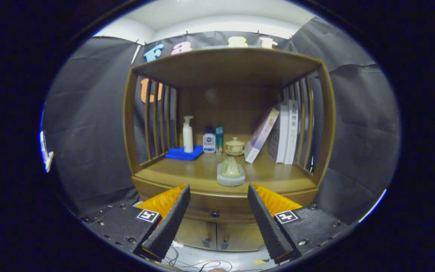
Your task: Pull open the drawer, take out the items inside it, and place them on the countertop above the cabinet.
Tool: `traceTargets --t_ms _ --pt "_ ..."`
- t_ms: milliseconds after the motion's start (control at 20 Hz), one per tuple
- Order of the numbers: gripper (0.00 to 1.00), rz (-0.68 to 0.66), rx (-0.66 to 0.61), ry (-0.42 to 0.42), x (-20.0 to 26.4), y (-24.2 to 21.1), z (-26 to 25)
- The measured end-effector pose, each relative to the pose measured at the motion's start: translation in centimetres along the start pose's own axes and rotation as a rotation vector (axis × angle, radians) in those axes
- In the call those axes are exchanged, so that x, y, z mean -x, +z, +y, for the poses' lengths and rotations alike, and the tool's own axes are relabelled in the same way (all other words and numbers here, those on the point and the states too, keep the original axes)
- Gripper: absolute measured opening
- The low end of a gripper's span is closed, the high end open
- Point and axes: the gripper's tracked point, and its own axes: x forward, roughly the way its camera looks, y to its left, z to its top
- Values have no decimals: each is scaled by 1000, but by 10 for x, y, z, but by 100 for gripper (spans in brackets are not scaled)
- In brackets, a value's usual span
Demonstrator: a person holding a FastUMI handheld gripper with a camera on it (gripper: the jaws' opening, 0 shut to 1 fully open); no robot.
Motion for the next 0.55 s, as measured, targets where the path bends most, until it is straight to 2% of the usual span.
traceTargets --t_ms 550 --pt "96 -159 -28 23 107 85 -28"
